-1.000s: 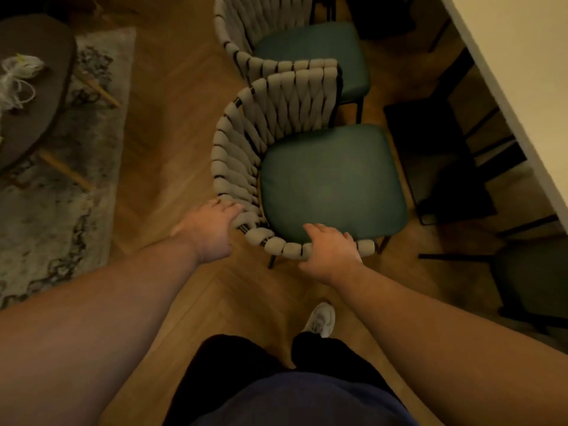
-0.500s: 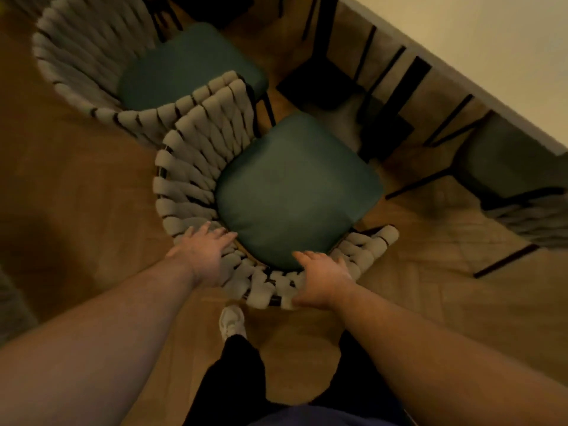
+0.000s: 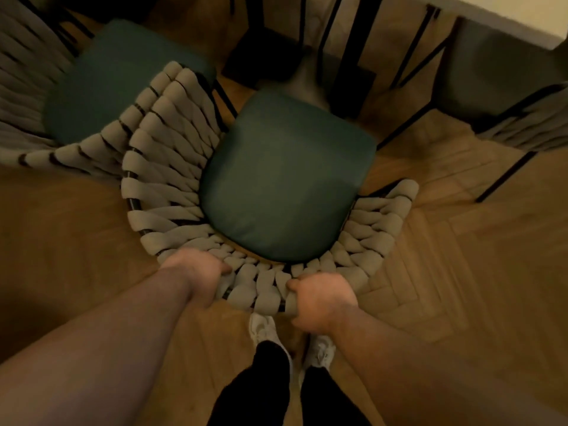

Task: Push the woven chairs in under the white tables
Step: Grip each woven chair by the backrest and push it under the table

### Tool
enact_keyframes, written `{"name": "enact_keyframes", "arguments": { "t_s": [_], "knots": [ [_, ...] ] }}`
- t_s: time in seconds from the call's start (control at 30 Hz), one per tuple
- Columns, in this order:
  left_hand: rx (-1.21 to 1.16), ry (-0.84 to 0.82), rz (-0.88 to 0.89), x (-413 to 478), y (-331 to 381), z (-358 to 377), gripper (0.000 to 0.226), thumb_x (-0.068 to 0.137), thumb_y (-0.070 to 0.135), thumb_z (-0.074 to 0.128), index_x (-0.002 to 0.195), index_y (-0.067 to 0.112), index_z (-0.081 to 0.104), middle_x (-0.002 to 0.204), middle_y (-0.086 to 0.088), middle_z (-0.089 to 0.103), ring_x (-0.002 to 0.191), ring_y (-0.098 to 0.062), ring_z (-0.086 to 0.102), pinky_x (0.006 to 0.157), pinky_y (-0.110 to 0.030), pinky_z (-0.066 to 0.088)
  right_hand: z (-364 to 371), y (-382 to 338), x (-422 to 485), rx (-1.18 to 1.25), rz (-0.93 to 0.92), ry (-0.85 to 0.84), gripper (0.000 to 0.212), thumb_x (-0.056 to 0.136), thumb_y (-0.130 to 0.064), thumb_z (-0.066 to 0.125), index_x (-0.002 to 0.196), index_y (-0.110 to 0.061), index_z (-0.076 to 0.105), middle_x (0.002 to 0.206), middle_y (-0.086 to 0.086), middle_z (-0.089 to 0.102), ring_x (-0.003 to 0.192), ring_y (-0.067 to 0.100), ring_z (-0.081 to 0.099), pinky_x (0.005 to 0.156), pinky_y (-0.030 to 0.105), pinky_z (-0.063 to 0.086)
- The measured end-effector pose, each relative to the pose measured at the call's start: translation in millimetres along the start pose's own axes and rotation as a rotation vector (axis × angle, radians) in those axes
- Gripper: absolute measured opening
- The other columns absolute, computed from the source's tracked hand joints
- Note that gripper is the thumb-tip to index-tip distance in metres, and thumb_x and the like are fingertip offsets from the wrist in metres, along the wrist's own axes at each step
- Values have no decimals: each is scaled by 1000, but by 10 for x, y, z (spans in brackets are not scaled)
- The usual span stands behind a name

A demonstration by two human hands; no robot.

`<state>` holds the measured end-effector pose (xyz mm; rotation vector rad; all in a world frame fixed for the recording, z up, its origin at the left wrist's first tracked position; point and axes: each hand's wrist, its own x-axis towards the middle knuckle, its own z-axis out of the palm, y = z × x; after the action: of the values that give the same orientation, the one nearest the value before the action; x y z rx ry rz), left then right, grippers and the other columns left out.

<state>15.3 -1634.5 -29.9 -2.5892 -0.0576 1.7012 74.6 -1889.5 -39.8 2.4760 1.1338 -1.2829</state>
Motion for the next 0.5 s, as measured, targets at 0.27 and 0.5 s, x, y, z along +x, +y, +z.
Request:
{"name": "enact_keyframes", "arguments": {
  "t_s": [0.27,0.5],
  "knots": [
    [70,102,64,50,-37,60,83,74,37,67,153,51,45,135,6,68,117,-22,65,83,-33,49,-28,-22,-41,3,-17,50,37,85,-54,59,118,-38,64,102,-7,66,95,22,66,79,37,55],
    [97,204,194,34,-120,91,43,78,47,62,120,41,62,101,9,65,89,-19,60,72,-36,49,-52,-91,-69,24,76,48,42,82,-57,57,121,-43,64,100,-15,64,98,17,63,86,39,56]
  ]
}}
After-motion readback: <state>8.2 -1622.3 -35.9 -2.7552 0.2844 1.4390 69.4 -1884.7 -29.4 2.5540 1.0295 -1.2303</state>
